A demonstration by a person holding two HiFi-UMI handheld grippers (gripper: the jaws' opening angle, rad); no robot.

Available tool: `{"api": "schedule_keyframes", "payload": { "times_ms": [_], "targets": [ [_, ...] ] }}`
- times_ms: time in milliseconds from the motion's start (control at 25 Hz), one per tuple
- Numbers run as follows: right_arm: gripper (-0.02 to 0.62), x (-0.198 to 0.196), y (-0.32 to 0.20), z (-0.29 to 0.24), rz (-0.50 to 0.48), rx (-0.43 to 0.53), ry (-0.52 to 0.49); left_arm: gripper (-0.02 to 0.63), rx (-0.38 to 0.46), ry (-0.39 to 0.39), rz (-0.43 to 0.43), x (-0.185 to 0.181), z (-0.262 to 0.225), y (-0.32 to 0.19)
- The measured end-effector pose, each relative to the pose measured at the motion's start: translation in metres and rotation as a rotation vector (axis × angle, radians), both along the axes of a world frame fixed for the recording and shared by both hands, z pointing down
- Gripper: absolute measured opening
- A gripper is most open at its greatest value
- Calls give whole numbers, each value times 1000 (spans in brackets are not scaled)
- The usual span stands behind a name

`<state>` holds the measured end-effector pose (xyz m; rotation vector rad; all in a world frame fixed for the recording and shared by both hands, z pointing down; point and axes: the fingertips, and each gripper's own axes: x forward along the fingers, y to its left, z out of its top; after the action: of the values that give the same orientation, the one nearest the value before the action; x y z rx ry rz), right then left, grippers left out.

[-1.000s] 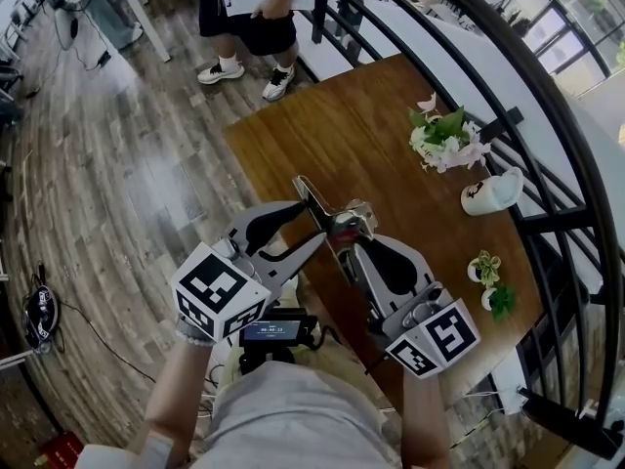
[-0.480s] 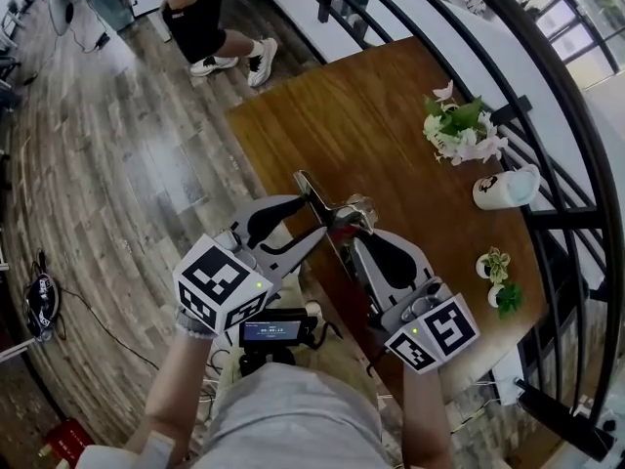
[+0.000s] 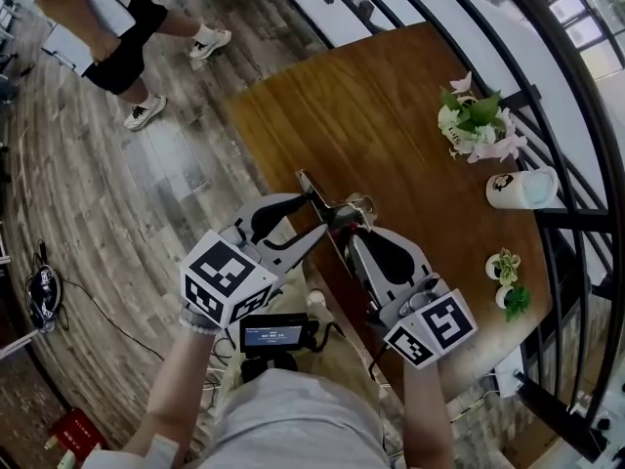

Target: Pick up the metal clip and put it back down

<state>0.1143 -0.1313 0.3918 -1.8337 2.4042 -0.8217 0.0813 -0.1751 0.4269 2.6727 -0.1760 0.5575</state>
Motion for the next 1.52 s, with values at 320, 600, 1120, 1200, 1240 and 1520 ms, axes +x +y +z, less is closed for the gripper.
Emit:
{"api": "schedule_keyframes", "payload": {
  "times_ms": [320,600,1120,1200,1240,1520],
  "targets": [
    [46,-2,-4,33,-2,-63,-27,183,-41,-57,11,-2,35,-1],
    [46,-5,-9,58,-29,-110,-36,183,-85,-92,-9,-7,63,-3],
    [44,-15,-13,97,-41,-183,-62,183,-131,-145,-5,-17,105,-3],
    [44,-15,-13,103,-39,-193,-67,183,-137,-152,-3,-18,110,-3],
    [44,-16,-13,106,-40,-199,-69,183,-139,-154,-3,-18,112,-3],
    [44,-12,-9,133,-38,-254,-62,183,-166,-131,-44,-19,118,-10]
  ]
}}
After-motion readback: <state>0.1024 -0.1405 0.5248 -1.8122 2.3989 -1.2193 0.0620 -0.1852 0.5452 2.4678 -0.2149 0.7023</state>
